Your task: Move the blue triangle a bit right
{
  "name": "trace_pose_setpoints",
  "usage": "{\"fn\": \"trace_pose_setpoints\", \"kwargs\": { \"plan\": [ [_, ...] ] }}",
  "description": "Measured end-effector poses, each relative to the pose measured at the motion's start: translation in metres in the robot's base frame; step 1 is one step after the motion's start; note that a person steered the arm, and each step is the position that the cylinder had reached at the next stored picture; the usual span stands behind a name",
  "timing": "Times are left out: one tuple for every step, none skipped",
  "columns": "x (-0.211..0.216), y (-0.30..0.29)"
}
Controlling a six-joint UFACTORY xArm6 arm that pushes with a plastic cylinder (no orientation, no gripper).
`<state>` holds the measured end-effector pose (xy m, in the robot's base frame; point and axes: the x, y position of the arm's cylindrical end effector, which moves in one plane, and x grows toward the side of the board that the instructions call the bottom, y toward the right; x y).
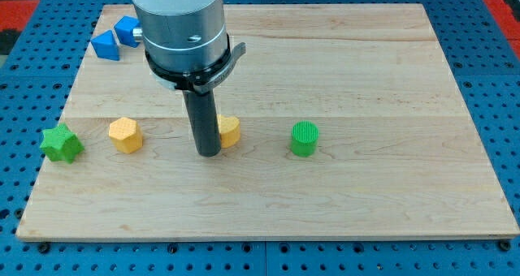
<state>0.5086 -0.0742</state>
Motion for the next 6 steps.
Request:
{"fn": "trace_pose_setpoints", "kwargs": {
  "plan": [
    [0.043,-0.013],
    [0.031,-0.04],
    [-0.043,-0.04],
    [-0.073,-0.041],
    [-0.075,-0.044],
    [-0.075,-0.05]
  ]
}}
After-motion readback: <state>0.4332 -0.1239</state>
